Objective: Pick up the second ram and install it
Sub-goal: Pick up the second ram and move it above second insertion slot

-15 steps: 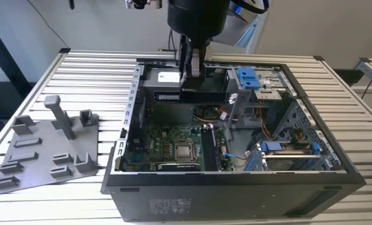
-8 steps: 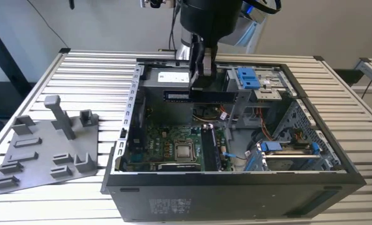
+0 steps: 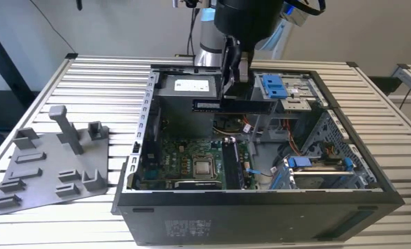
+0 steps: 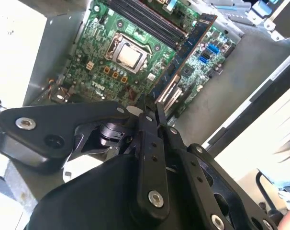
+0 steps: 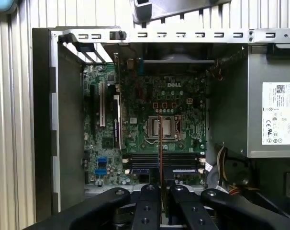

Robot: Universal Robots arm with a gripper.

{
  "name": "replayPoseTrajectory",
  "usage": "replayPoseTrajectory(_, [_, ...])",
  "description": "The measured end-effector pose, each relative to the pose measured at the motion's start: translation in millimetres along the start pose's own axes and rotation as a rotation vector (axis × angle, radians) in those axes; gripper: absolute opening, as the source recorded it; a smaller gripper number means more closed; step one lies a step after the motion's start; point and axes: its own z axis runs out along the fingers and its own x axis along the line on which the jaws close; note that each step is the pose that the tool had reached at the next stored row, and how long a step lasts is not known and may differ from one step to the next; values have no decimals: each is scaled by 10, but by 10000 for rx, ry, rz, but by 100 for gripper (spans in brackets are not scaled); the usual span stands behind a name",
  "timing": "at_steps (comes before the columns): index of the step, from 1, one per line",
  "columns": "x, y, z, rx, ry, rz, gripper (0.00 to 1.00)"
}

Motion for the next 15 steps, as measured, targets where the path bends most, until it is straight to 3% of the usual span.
replayPoseTrajectory(5, [-26,-134,-6,1,21,78,14])
replayPoseTrajectory(10, [-47,-221,-10,1,29,89,14])
replayPoseTrajectory(15, [-51,-240,-11,1,31,91,14])
